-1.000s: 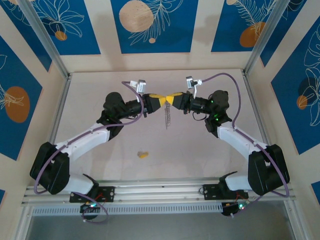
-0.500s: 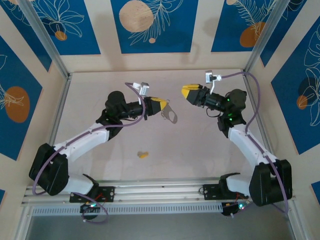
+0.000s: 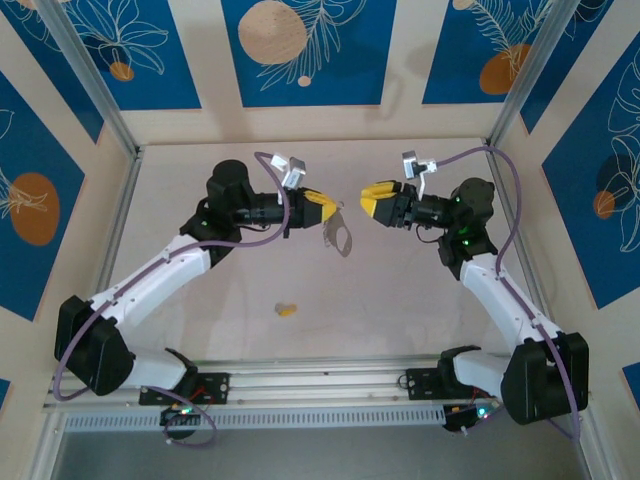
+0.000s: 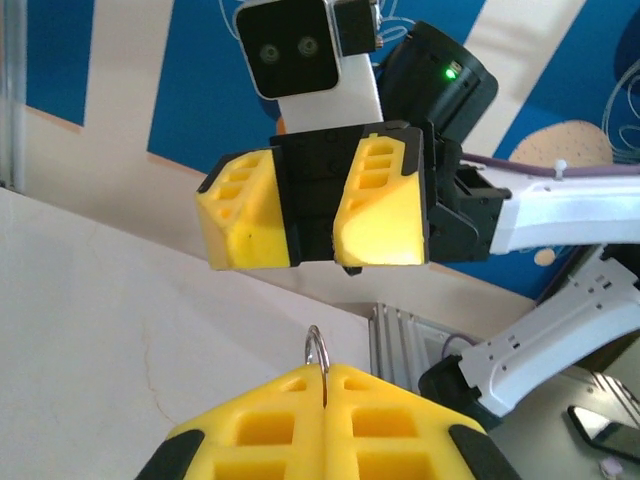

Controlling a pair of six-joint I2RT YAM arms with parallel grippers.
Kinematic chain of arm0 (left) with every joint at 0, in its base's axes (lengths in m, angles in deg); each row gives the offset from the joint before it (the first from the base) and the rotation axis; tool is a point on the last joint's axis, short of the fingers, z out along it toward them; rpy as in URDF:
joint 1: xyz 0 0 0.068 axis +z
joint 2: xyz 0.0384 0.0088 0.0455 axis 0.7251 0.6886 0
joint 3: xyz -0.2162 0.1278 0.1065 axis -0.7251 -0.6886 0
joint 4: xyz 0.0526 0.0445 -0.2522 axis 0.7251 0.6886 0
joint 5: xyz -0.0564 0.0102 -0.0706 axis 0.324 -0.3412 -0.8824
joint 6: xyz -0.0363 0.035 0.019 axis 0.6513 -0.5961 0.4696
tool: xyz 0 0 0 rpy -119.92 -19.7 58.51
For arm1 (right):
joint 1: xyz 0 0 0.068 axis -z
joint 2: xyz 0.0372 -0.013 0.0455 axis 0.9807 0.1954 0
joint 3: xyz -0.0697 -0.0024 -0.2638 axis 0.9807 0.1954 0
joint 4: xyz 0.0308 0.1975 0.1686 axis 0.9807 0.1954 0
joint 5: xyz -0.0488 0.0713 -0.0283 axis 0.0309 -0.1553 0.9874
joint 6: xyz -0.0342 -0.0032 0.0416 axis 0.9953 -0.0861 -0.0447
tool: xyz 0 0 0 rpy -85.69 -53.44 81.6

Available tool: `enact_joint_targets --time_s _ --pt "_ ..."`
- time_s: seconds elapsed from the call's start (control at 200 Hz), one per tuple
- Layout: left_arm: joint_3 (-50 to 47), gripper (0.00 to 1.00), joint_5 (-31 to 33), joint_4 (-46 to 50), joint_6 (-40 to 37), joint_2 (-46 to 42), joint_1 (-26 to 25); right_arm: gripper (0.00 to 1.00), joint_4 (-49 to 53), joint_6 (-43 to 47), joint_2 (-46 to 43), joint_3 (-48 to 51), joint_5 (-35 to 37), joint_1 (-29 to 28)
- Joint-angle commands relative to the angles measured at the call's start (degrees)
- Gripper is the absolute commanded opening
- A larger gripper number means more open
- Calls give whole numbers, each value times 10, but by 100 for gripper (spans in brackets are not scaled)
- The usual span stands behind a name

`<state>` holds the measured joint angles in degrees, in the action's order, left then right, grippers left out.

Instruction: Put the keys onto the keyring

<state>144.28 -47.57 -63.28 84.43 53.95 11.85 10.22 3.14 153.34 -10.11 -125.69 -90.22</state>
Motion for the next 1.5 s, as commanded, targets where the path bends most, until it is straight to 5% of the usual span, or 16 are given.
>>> enact_joint_targets --time_s 0.0,0.57,0.71,0.83,1.045,1.25,1.495 --pt "26 0 -41 18 -25 3 -1 45 17 35 -2 -21 -33 -17" --pt "32 0 -63 5 -14 14 -1 30 41 63 20 -42 -35 -63" --pt "35 0 -64 2 -13 15 -2 21 50 70 26 -48 -38 -70" --pt "36 0 -65 -1 -13 16 -1 0 55 75 28 -49 -43 -72" --pt "31 0 -35 -19 1 15 1 0 65 86 20 -35 -21 -71" --pt "-62 47 91 -102 38 -48 18 0 -30 21 16 5 43 -54" --pt "-154 56 127 -228 119 -74 25 0 -153 -39 20 40 91 -63"
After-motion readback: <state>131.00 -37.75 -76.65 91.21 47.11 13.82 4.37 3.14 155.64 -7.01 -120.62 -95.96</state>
